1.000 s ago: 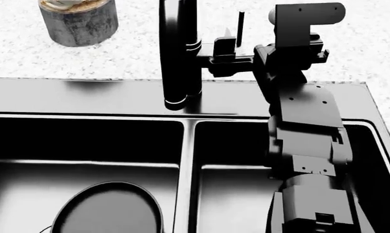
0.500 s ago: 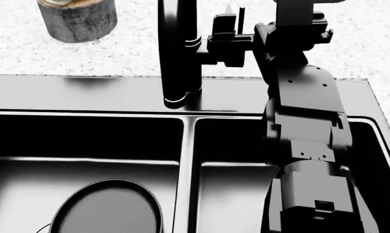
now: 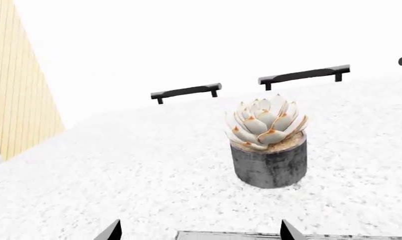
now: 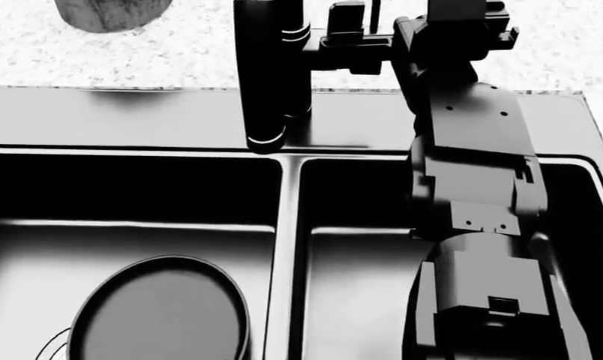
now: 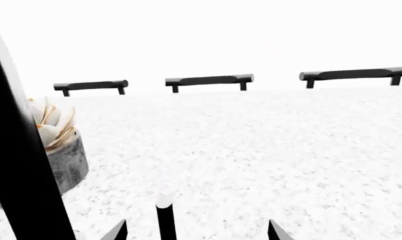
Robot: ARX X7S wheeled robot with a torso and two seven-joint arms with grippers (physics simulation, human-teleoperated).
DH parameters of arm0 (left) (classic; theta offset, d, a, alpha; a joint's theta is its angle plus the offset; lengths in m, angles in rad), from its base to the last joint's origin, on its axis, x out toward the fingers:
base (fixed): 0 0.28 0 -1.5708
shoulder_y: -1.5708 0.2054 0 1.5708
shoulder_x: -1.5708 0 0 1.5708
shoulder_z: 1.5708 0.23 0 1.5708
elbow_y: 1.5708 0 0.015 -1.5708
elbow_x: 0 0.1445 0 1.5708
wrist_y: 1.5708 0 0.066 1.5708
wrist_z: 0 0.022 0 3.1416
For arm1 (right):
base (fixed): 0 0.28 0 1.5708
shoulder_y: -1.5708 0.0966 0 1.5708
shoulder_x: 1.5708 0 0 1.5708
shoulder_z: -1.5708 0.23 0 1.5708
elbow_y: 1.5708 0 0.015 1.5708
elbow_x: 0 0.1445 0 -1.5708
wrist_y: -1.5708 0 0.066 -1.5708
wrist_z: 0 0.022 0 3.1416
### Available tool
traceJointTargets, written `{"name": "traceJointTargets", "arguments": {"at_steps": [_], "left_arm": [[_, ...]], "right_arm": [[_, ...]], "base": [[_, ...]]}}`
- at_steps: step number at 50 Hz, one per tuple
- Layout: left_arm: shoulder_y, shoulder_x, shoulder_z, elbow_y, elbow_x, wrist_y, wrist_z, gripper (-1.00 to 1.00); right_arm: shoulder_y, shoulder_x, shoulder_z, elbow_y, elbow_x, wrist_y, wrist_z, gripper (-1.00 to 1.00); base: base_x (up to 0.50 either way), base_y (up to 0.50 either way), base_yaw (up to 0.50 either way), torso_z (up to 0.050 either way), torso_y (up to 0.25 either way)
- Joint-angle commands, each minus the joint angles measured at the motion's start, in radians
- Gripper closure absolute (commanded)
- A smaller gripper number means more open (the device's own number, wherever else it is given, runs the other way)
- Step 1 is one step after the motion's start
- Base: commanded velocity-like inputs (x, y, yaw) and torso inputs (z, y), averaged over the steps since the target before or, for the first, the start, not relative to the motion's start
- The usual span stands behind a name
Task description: Pick the pan and sponge and place them into the sink. Then turn on the water.
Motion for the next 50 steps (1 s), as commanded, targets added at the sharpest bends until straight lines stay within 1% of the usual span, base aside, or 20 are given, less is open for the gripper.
{"name": "traceJointTargets", "arguments": {"at_steps": [1, 9, 11, 13, 21, 27, 30, 50], "left_arm": [[-0.008, 0.008, -0.006, -0.009, 0.001, 0.005, -0.011, -1.0], [-0.01, 0.017, -0.018, -0.009, 0.002, -0.003, -0.021, -1.0], [-0.007, 0.0, 0.004, -0.009, 0.002, 0.008, -0.013, -1.0], [-0.006, 0.0, 0.003, -0.009, 0.0, 0.012, -0.011, -1.0], [-0.006, -0.005, 0.009, -0.009, -0.002, 0.012, -0.011, -1.0], [-0.005, -0.009, 0.016, -0.008, 0.002, 0.017, -0.018, -1.0], [-0.006, 0.005, -0.002, -0.009, 0.001, 0.01, -0.024, -1.0], [-0.005, 0.008, -0.007, -0.008, 0.001, 0.014, -0.035, -1.0]], "right_arm": [[0.016, -0.004, 0.0, 0.0, -0.003, 0.002, 0.004, -1.0], [0.013, -0.002, -0.004, 0.0, -0.003, 0.001, 0.01, -1.0], [0.013, -0.001, -0.005, 0.0, -0.003, 0.002, 0.01, -1.0], [0.015, -0.002, -0.005, 0.0, -0.002, 0.003, 0.01, -1.0], [0.014, -0.001, -0.006, 0.0, -0.002, 0.006, 0.01, -1.0], [0.017, -0.003, -0.008, 0.0, -0.002, 0.008, 0.009, -1.0], [0.023, -0.004, -0.008, 0.0, -0.002, 0.01, 0.012, -1.0], [0.021, 0.028, 0.011, 0.0, 0.0, -0.003, 0.097, -1.0]], "base": [[0.0, 0.0, 0.0, 0.012, -0.043], [0.0, 0.0, 0.0, 0.006, -0.016], [0.0, 0.0, 0.0, 0.0, 0.0], [0.0, 0.0, 0.0, 0.0, 0.0], [0.0, 0.0, 0.0, 0.0, -0.147], [0.0, 0.0, 0.0, 0.005, -0.236], [0.0, 0.0, 0.0, 0.001, -0.012], [0.0, 0.0, 0.0, 0.0, 0.0]]}}
